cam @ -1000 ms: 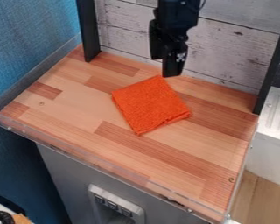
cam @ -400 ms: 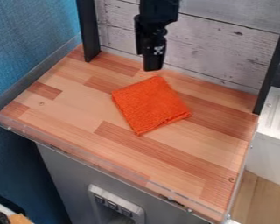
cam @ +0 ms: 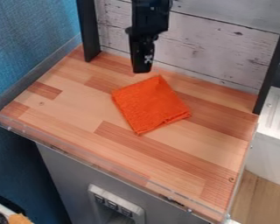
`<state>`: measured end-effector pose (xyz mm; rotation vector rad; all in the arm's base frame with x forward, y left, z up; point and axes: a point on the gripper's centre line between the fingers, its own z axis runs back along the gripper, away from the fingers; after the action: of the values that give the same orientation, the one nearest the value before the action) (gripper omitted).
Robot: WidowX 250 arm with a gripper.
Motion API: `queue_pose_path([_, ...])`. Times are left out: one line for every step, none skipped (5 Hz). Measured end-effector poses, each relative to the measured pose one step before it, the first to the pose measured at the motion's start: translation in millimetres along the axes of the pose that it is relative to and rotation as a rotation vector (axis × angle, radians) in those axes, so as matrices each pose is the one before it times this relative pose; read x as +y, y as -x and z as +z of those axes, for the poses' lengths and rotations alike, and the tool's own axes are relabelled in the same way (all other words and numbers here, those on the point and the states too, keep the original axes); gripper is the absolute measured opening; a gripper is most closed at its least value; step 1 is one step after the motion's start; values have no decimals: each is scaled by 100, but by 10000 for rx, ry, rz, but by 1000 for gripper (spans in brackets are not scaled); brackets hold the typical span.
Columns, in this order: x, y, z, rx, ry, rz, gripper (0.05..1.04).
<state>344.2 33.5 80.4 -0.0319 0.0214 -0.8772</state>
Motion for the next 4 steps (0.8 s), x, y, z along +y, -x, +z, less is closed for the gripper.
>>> queue_pose_path([-241, 460, -1327, 162, -17, 162, 151])
queue_pose_path([-189, 416, -1873, 217, -3, 79, 65])
queue_pose_path([-110, 301, -1114, 13, -200, 69, 59])
queue_pose_path([144, -58, -1330, 79, -139, 24, 59])
